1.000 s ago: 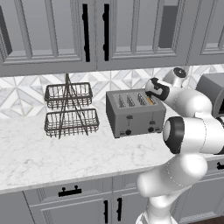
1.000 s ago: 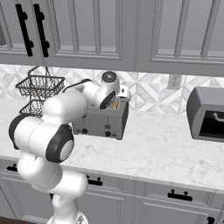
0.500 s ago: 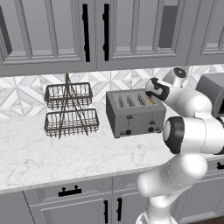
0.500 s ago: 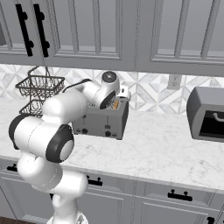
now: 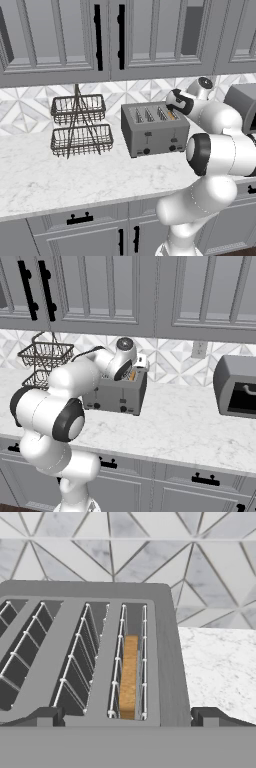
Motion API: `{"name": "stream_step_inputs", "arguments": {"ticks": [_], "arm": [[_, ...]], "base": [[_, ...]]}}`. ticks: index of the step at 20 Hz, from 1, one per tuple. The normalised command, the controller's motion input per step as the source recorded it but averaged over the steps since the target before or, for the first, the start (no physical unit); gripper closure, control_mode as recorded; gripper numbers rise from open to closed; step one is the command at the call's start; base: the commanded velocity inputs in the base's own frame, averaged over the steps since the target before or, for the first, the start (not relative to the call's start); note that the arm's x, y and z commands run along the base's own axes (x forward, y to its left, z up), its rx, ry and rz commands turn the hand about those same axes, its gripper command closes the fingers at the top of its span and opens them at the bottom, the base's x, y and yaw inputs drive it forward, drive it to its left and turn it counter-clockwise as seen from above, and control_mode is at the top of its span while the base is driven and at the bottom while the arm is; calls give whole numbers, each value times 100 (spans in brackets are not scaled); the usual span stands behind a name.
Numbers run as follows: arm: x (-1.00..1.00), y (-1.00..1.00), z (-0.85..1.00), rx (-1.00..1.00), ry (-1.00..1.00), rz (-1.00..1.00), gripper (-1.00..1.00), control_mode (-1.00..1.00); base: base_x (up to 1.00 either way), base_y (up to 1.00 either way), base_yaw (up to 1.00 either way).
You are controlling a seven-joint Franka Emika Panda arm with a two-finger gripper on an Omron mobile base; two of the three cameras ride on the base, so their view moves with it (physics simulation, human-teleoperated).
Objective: Start the toaster. Once the lever pops up, take the bread to the plate on the dining counter.
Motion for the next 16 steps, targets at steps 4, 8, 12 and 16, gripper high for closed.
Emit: {"name": "stream_step_inputs", "arguments": {"ticks": [4,8,12,16], "arm": [[0,0,0,0,0,0,-100,-100],[0,0,0,0,0,0,-100,-100],[0,0,0,0,0,0,-100,-100],[0,0,0,0,0,0,-100,-100]], "base": [[0,0,0],[0,0,0],[0,0,0],[0,0,0]]}}
